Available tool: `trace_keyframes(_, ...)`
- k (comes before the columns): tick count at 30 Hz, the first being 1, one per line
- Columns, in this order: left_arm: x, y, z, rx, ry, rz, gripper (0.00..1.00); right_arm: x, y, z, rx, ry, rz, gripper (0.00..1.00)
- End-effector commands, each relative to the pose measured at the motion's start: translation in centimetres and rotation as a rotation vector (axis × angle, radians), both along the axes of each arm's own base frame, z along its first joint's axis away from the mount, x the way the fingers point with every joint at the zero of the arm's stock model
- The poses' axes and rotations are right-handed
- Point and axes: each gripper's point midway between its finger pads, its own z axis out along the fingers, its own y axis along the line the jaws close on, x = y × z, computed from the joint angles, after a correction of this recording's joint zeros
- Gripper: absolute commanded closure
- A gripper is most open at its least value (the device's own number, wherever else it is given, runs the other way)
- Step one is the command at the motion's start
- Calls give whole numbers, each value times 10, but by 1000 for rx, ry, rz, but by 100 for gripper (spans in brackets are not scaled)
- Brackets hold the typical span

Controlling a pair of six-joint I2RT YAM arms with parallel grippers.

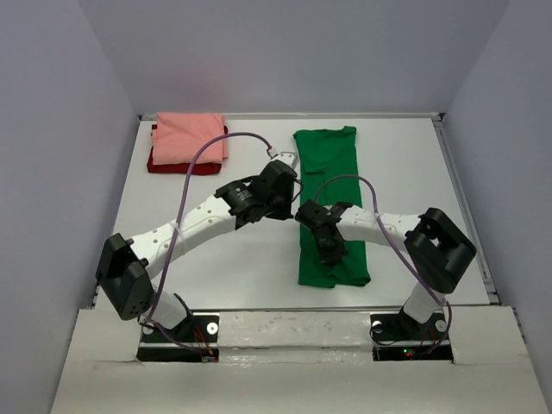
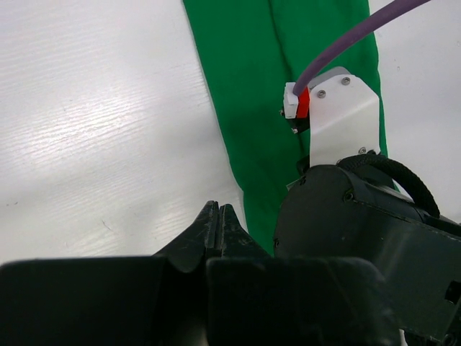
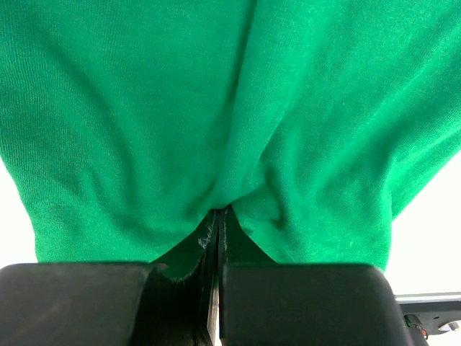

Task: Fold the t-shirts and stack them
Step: Grab the bottom of the folded rectangular tshirt with both arms

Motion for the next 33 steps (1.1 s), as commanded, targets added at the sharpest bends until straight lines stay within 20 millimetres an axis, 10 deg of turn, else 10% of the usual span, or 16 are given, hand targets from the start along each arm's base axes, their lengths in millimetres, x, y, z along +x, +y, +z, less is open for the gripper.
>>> trace_keyframes(1,-3,10,11,-7,-23,6,100,18,19,-13,39,-71,-7,100)
trace_keyframes(14,-6,17,-9,39,7,9,96,-4,-13,73,-8,-237,-116,99)
trace_keyframes(23,-10,21,-2,30,2,18,65,-32,-53,128,78,-308,-219,59)
trace_keyframes(33,-26,24,-27,1,60,14,60,-49,-68,120,88,-277,-238,54)
